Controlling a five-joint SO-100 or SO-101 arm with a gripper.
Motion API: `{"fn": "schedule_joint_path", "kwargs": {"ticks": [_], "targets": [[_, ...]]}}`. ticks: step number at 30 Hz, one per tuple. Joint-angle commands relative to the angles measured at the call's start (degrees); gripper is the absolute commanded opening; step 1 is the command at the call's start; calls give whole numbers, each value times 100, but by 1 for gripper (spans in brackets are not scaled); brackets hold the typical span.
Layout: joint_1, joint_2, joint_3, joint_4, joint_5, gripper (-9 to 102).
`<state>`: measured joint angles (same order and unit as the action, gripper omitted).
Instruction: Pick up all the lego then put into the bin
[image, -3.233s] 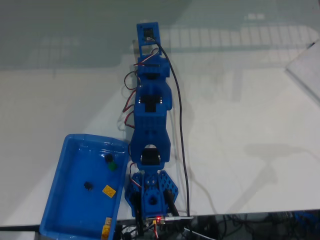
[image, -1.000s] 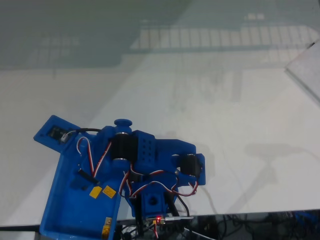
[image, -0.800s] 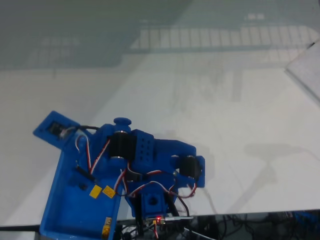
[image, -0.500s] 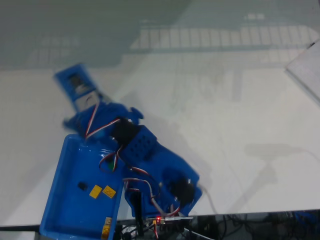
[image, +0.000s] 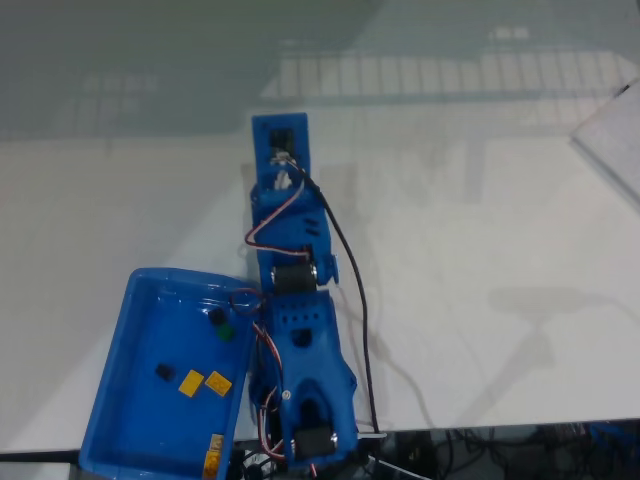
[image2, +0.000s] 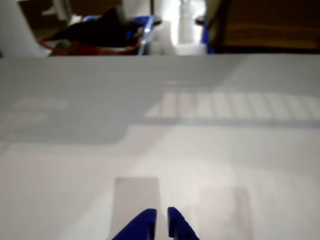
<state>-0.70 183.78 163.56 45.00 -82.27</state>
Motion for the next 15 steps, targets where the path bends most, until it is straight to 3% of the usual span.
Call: {"fn": "schedule_joint_path", "kwargs": {"ticks": [1,11,15], "targets": [[255,352,316,-97,-123,0],[729,686,1213,-97,-308,0],[765,686,1389,325,-431,0]]}}
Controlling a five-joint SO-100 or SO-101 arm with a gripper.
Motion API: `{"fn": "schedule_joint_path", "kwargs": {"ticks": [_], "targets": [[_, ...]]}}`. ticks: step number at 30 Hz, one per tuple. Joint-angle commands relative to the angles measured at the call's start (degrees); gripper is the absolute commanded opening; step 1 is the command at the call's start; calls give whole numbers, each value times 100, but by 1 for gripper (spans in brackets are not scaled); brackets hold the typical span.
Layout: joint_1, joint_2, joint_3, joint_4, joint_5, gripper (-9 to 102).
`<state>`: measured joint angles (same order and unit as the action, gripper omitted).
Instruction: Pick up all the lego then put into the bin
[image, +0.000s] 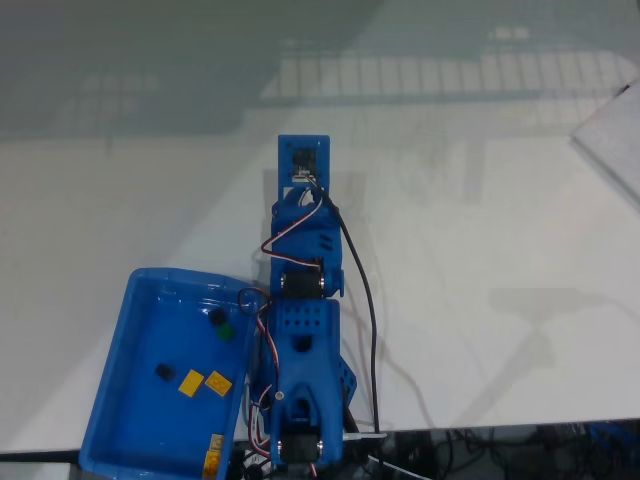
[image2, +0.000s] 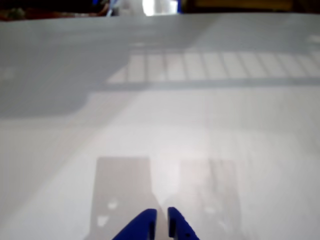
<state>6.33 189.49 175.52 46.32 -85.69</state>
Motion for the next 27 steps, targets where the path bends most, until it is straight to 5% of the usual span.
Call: {"fn": "schedule_joint_path", "kwargs": {"ticks": [1,13,27], "targets": [[62,114,202,422,-141,0],[62,114,211,2777,-809,0],[70,88,211,2900,-826,0]]}}
